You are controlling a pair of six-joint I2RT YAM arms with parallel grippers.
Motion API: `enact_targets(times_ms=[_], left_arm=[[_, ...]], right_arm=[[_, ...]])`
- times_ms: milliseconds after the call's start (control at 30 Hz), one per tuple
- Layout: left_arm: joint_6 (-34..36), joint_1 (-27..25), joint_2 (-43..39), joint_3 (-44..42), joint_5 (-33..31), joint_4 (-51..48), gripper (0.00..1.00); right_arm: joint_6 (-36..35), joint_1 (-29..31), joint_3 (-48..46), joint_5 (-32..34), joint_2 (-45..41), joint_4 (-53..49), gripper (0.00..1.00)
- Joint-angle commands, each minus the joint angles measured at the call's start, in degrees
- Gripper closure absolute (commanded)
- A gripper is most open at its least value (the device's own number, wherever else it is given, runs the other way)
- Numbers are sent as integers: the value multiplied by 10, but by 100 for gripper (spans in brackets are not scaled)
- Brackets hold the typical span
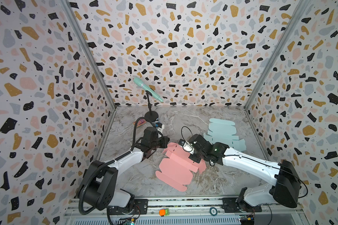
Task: Fold the paper box
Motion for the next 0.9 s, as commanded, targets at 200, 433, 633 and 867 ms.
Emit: enact_targets(times_ms=[200, 433, 633, 867], left_arm=[[-6, -33, -52, -42, -3, 17, 98], [-12, -54, -78, -62, -16, 21, 98], [-10, -66, -80, -89, -23, 47, 98], [-17, -68, -100, -124, -19, 88, 98]], right_arm=[[-4, 4, 6, 14, -4, 3, 100], [-4, 7, 2, 27, -5, 10, 100], [-10, 11, 4, 40, 2, 22, 100], [-22, 15, 5, 51, 20, 27, 100]])
